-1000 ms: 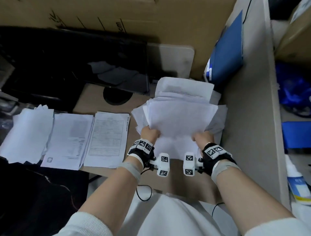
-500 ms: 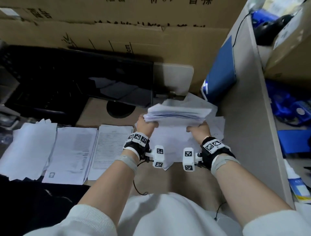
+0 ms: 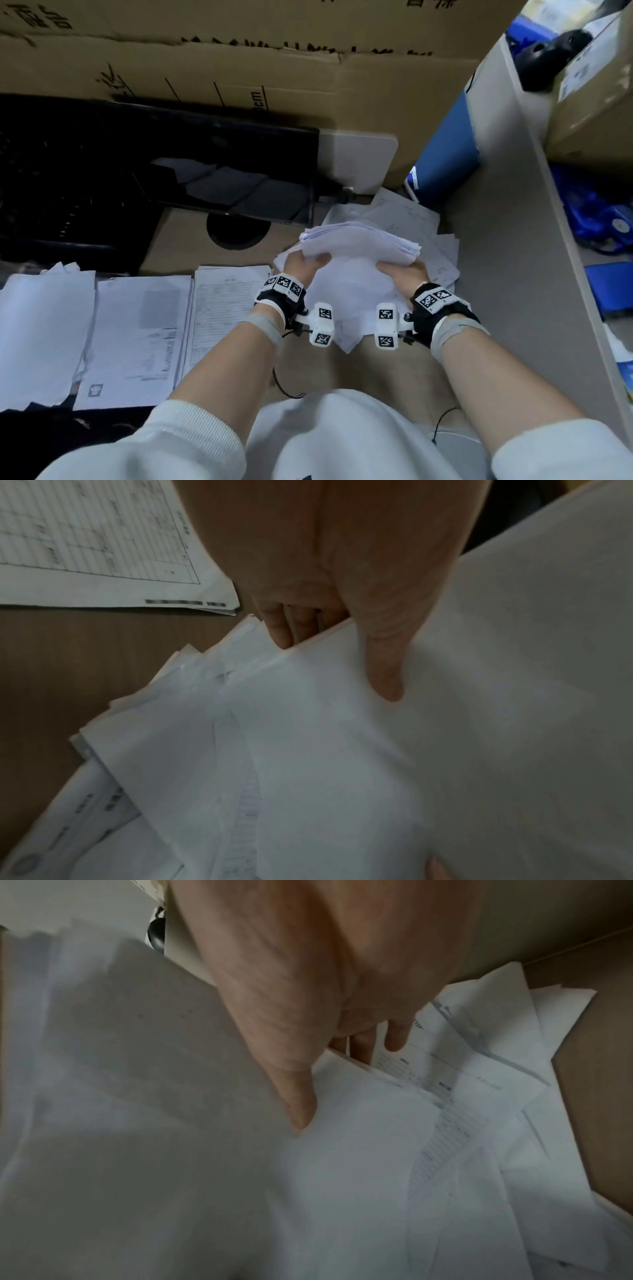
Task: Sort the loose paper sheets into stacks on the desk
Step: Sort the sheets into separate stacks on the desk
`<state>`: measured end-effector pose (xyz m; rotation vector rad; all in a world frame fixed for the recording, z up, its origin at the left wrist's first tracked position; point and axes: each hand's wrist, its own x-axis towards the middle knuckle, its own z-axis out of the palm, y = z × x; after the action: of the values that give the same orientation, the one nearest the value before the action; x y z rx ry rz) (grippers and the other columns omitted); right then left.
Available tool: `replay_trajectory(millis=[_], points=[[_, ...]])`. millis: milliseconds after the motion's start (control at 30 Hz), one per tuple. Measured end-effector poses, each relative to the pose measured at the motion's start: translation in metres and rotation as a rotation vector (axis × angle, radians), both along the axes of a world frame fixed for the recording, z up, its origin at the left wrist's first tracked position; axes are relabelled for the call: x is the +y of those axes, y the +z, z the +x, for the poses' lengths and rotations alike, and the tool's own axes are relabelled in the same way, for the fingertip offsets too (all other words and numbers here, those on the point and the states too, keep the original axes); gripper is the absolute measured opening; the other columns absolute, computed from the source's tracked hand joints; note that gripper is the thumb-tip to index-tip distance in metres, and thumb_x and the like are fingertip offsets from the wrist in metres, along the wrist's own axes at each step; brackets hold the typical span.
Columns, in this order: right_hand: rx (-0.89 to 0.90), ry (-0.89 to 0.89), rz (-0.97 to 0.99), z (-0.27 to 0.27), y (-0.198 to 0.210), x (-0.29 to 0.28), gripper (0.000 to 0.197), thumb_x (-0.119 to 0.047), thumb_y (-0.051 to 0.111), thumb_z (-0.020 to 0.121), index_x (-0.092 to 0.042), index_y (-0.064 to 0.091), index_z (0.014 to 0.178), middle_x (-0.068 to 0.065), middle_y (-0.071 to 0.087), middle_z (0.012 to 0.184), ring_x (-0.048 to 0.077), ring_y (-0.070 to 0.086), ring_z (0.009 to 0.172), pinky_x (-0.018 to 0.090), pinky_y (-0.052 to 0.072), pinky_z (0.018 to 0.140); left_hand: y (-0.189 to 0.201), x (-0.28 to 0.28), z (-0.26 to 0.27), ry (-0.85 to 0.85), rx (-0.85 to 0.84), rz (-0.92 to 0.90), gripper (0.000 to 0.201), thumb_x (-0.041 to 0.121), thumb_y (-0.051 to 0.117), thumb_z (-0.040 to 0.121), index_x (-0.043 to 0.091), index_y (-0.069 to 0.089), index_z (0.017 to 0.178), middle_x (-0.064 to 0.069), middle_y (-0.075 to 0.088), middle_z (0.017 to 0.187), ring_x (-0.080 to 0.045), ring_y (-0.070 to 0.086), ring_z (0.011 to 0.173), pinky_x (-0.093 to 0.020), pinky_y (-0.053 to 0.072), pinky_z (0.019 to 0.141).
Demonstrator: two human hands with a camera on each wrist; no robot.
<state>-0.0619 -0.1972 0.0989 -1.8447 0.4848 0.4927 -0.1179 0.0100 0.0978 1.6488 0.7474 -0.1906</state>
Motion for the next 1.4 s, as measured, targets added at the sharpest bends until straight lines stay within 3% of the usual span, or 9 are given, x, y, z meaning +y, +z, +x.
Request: replay_trajectory(millis=[167, 433, 633, 733, 833, 900, 1033, 1233, 1400], points=[[-0.077, 0.004, -0.026, -0.004, 0.008, 0.003, 0.019, -0.023, 0.074, 0.087, -0.007, 0.070, 0.097, 0.005, 0.072, 0.096, 0.023, 0.068, 0.090, 0.031, 0.052, 0.081, 0.002, 0.002, 0.006, 0.070, -0.071, -0.108, 0.023, 0.020, 0.068, 0.093, 0.005, 0.067, 0.111, -0.009, 0.069, 0.102, -0.019, 0.064, 0.087, -0.005, 0.045, 0.053], [-0.151, 0.059, 0.080, -0.008, 0.028, 0.013, 0.032, -0.033, 0.074, 0.087, -0.011, 0.071, 0.109, 0.001, 0.074, 0.106, 0.019, 0.070, 0.097, 0.034, 0.054, 0.091, -0.007, 0.012, -0.018, 0.063, -0.024, -0.194, 0.034, 0.033, 0.077, 0.083, 0.013, 0.072, 0.110, -0.008, 0.073, 0.111, -0.026, 0.069, 0.101, -0.042, 0.053, 0.097], [-0.001, 0.423, 0.113, -0.021, 0.027, 0.030, 0.023, -0.029, 0.072, 0.089, -0.013, 0.068, 0.105, 0.002, 0.072, 0.104, 0.018, 0.068, 0.094, 0.034, 0.052, 0.092, 0.015, 0.023, -0.049, 0.370, -0.139, -0.106, 0.016, 0.015, 0.068, 0.093, 0.005, 0.069, 0.104, -0.017, 0.071, 0.108, -0.030, 0.068, 0.105, -0.046, 0.052, 0.098], [-0.055, 0.483, 0.032, -0.027, 0.022, 0.049, 0.016, -0.027, 0.064, 0.094, -0.012, 0.061, 0.089, 0.002, 0.062, 0.080, 0.020, 0.057, 0.074, 0.029, 0.046, 0.075, 0.021, 0.026, -0.075, 0.410, -0.168, -0.001, 0.056, -0.002, 0.059, 0.093, 0.007, 0.039, 0.145, -0.012, 0.059, 0.132, -0.027, 0.060, 0.119, -0.037, 0.050, 0.099], [-0.105, 0.521, 0.007, -0.036, 0.014, 0.064, 0.019, -0.026, 0.060, 0.092, -0.013, 0.058, 0.078, 0.004, 0.053, 0.070, 0.019, 0.049, 0.069, 0.030, 0.041, 0.067, 0.017, 0.029, -0.108, 0.329, -0.283, 0.076, 0.106, -0.018, 0.046, 0.079, 0.041, 0.004, 0.156, 0.010, 0.031, 0.154, -0.010, 0.043, 0.135, -0.039, 0.039, 0.113], [-0.114, 0.589, 0.055, -0.045, 0.014, 0.074, 0.015, -0.021, 0.054, 0.094, -0.015, 0.060, 0.082, 0.001, 0.056, 0.073, 0.020, 0.051, 0.071, 0.032, 0.043, 0.070, 0.012, 0.032, -0.124, 0.265, -0.287, 0.096, 0.103, -0.015, 0.043, 0.072, 0.052, 0.026, 0.149, 0.014, 0.028, 0.157, -0.015, 0.035, 0.144, -0.048, 0.031, 0.118], [-0.059, 0.784, 0.289, -0.074, 0.032, 0.099, 0.025, -0.013, 0.048, 0.100, -0.015, 0.062, 0.121, 0.001, 0.069, 0.116, 0.014, 0.065, 0.095, 0.029, 0.052, 0.088, 0.036, 0.021, -0.139, 0.365, -0.189, -0.137, 0.038, 0.023, 0.068, 0.078, 0.025, 0.072, 0.116, -0.003, 0.069, 0.125, -0.023, 0.063, 0.118, -0.049, 0.046, 0.108], [-0.089, 1.159, 0.266, -0.104, 0.045, 0.134, 0.087, -0.019, 0.069, 0.088, -0.032, 0.018, 0.157, -0.013, 0.023, 0.160, 0.004, 0.026, 0.143, 0.029, 0.025, 0.119, 0.040, 0.042, -0.156, 0.436, -0.243, -0.229, 0.041, 0.037, 0.067, 0.093, -0.001, 0.071, 0.107, -0.020, 0.073, 0.105, -0.030, 0.070, 0.095, -0.041, 0.055, 0.088], [-0.110, 1.121, 0.273, -0.121, 0.040, 0.172, 0.087, -0.026, 0.074, 0.086, -0.031, 0.024, 0.156, -0.017, 0.033, 0.153, 0.000, 0.042, 0.132, 0.012, 0.039, 0.101, 0.030, 0.087, -0.174, 0.432, -0.269, -0.183, 0.033, 0.031, 0.062, 0.097, -0.001, 0.070, 0.101, -0.025, 0.071, 0.105, -0.036, 0.068, 0.095, -0.047, 0.053, 0.088]])
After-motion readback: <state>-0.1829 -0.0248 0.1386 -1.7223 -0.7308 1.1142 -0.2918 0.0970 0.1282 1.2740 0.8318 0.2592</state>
